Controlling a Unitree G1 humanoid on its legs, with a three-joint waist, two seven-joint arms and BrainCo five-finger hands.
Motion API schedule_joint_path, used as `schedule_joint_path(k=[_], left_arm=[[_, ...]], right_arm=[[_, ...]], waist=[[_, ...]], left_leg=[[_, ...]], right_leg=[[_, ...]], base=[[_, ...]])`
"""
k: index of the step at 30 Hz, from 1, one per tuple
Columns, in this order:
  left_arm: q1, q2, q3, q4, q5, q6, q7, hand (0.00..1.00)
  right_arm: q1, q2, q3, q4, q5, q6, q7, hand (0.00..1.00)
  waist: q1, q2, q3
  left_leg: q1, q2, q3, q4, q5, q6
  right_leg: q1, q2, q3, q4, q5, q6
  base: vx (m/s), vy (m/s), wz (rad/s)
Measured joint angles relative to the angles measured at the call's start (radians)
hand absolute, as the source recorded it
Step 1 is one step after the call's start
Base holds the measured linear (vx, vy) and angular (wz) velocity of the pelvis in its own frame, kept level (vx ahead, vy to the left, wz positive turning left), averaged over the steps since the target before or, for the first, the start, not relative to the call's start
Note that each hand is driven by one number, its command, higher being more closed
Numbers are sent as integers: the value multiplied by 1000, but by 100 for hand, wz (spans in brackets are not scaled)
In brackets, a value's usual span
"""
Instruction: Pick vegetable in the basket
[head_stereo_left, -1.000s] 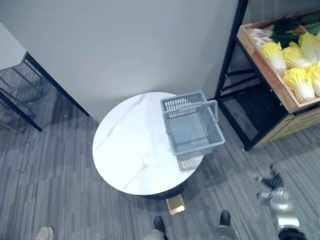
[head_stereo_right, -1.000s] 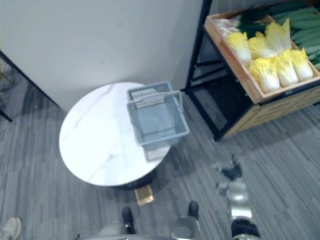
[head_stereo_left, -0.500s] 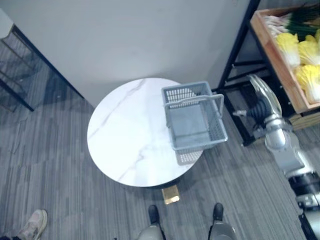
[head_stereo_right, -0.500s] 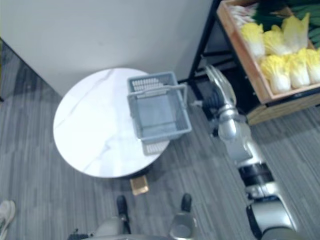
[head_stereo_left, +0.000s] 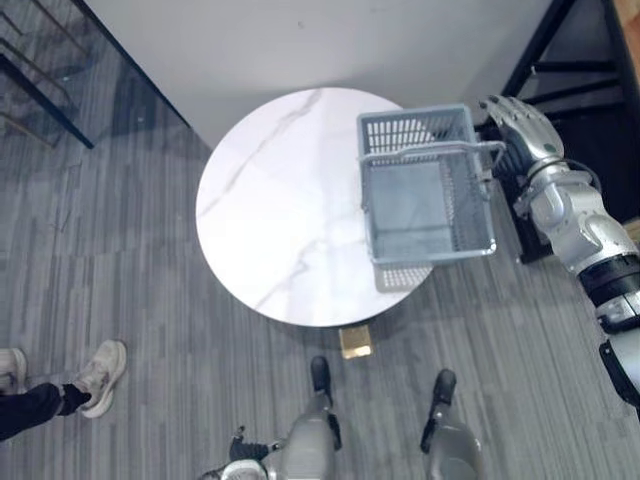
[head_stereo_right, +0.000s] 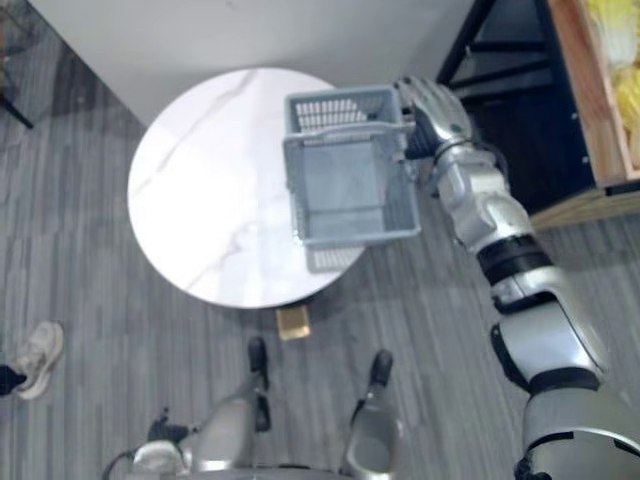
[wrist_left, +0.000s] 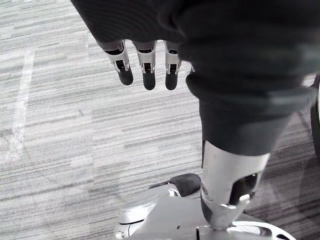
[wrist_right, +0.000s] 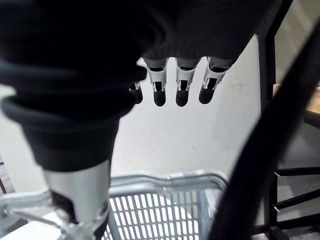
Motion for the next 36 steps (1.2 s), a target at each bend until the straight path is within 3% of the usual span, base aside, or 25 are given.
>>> schedule_joint_path(k=[6,22,28,36], left_arm=[[-27,12,-30,-6,-1,-4,19,0],[-77,22,-65,-19,-3,-5,34,0],[-109,22,-83,-32,-9,-6,34,0],[-122,25,-99,-64,-11,-8,35,0]], right_arm=[[-46,57,12,88,-29,7,0,0],[-162,105,13,147,-41,24,-5,0],[-193,108,11,182,-41,41,-6,0],[-247,119,-2,256,-42,52,-11,0]], waist=[[2,-2,27],[5,-1,44],[28,-2,61],[37,-2,72]], left_leg=[[-16,15,-4,-2,15,-4],[-68,22,-46,1,42,-5],[-86,21,-66,0,50,-3],[-119,20,-89,1,60,-4]], right_leg=[[-15,14,-1,1,6,-9],[-32,21,-47,2,10,-12],[-33,21,-70,2,10,-12],[-49,21,-94,3,10,-12]], base=[[-12,-3,1],[-1,-8,8],[-6,-6,10],[3,-11,8]])
